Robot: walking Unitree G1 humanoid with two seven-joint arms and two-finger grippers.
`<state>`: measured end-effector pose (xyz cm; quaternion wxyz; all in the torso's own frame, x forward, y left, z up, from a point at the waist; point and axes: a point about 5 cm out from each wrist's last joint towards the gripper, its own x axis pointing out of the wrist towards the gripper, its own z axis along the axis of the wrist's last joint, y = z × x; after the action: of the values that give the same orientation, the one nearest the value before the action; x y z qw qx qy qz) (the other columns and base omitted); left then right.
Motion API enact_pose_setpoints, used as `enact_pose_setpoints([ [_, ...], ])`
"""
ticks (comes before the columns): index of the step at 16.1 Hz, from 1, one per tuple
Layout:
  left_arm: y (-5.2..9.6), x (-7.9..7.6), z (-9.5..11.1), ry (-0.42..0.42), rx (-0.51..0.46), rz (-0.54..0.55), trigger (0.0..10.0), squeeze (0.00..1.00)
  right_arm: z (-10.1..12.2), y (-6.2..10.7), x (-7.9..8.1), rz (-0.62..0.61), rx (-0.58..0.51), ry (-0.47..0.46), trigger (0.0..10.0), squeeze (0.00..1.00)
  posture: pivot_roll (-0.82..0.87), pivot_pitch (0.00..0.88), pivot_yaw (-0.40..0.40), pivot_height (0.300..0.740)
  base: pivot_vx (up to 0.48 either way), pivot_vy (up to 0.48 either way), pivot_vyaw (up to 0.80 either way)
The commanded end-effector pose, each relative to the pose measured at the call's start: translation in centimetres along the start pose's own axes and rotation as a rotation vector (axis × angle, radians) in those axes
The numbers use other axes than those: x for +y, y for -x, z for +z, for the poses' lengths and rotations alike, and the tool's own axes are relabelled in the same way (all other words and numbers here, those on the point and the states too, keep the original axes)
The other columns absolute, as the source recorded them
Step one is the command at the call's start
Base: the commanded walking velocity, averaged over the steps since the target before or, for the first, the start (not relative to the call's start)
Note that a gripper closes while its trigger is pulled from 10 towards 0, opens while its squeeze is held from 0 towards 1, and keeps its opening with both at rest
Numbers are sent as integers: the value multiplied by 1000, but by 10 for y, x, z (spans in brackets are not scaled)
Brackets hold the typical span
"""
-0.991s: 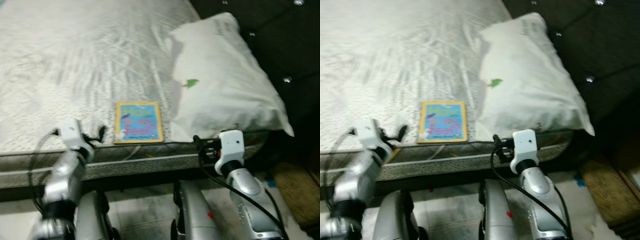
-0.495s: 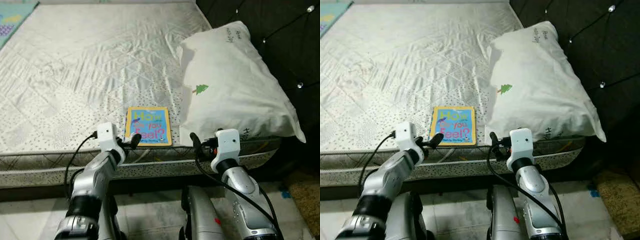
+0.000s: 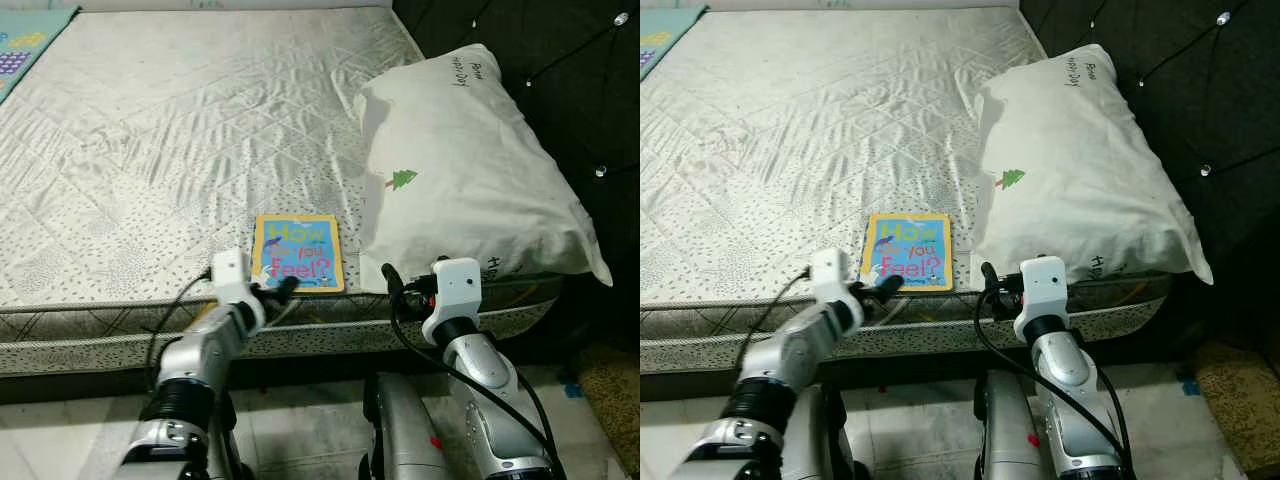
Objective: Clean up the room
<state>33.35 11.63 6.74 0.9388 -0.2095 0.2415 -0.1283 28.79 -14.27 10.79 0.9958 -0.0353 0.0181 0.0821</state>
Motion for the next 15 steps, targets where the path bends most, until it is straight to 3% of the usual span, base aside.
enact_pose_setpoints([
  [1, 0, 5, -9, -6, 33, 16, 10000, 1000, -1, 0, 0, 1, 4, 6, 10000, 0, -174, 69, 0, 542, 0, 0, 0],
  [7, -10, -4, -19, -19, 101, -15, 10000, 1000, 1, 1, 1, 5, -1, 13, 10000, 0, -193, 78, -2, 542, 0, 0, 0],
  [15, -13, 15, -2, -12, 44, 66, 10000, 1000, 1, 3, -2, -4, 0, 19, 10000, 0, -208, 81, -3, 542, 0, 0, 0],
])
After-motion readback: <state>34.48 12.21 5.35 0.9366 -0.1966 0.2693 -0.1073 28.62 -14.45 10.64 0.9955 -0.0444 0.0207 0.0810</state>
